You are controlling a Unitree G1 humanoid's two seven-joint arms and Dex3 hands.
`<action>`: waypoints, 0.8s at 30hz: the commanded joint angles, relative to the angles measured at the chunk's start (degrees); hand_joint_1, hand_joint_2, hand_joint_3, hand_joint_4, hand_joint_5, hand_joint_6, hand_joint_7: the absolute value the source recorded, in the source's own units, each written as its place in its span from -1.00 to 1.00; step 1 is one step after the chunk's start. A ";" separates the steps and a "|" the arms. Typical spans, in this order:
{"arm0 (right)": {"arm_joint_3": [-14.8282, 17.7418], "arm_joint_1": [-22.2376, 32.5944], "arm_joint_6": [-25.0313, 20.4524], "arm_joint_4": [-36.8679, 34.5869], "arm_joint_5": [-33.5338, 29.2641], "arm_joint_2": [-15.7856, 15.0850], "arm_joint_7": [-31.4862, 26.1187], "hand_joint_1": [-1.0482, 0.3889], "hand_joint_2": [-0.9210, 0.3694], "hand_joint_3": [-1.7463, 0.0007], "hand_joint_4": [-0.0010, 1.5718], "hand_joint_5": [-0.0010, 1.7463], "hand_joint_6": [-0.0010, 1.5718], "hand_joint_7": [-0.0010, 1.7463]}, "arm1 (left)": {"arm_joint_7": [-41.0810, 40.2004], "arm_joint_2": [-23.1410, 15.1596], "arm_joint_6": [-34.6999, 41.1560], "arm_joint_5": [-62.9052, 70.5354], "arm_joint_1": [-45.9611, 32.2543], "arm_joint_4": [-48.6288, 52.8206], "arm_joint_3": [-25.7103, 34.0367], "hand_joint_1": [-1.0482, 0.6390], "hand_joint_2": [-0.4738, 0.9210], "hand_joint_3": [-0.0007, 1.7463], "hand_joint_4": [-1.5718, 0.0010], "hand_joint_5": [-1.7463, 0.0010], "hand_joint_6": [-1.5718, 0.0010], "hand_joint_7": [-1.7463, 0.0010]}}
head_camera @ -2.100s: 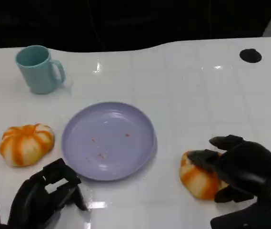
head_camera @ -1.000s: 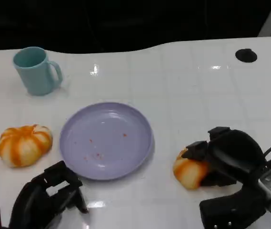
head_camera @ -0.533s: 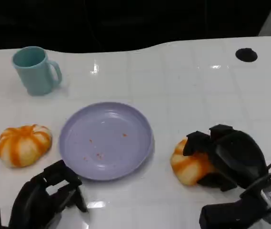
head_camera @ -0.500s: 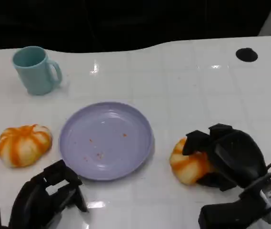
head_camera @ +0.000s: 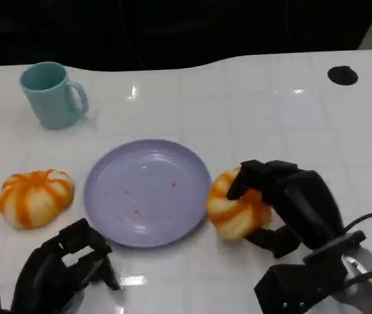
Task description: Grasp the bread from the table and place it into the plate.
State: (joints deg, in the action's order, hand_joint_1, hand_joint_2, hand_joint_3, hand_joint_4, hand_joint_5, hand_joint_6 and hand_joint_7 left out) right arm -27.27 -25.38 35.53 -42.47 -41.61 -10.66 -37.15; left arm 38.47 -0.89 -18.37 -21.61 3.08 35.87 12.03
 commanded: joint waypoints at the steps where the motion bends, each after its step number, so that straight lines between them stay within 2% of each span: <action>1: 1.77 -2.08 1.99 -0.73 2.77 2.02 0.67 0.36 0.27 -0.81 0.34 1.00 0.05 0.95 | -0.12 -0.82 -0.16 0.24 -0.10 1.22 0.21 -0.99 0.80 -1.00 0.03 -0.92 0.08 -0.57; 7: 2.64 -3.38 2.24 -0.75 4.89 4.82 3.42 0.43 0.33 -0.93 0.36 1.00 0.03 1.00 | -0.43 -0.53 -0.03 0.18 -0.51 0.60 0.00 -1.00 0.80 -1.00 0.04 -0.93 0.09 -0.58; 14: 2.45 -6.77 1.31 -2.81 4.59 7.51 3.45 0.41 0.29 -0.89 0.35 1.00 0.02 0.94 | -0.27 -0.46 0.33 0.06 -0.57 0.78 -0.12 -0.99 0.79 -1.00 0.04 -0.93 0.10 -0.59; 17: 2.17 -8.66 1.44 -5.21 4.96 9.02 4.39 0.40 0.19 -0.82 0.31 1.00 0.05 0.83 | -0.22 -0.31 0.46 -0.09 -0.80 0.56 -0.16 -0.99 0.78 -1.00 0.04 -0.91 0.11 -0.59; 21: 1.70 -11.67 3.49 -10.46 4.95 11.53 3.35 0.39 0.17 -0.81 0.30 1.00 0.05 0.84 | -0.27 -0.20 0.22 0.00 -0.97 0.56 -0.19 -0.99 0.78 -1.00 0.04 -0.91 0.11 -0.58; 24: 1.29 -13.65 3.34 -14.09 4.35 13.34 2.29 0.36 0.11 -0.76 0.26 1.00 0.01 0.86 | -0.19 -0.16 0.35 -0.04 -1.11 0.48 -0.21 -1.00 0.78 -1.00 0.03 -0.92 0.10 -0.59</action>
State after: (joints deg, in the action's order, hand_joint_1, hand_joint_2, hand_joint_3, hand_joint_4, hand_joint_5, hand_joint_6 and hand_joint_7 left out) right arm -25.82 -36.60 38.45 -53.93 -37.30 1.60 -33.52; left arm 38.47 -0.71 -18.82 -21.64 3.05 35.92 11.80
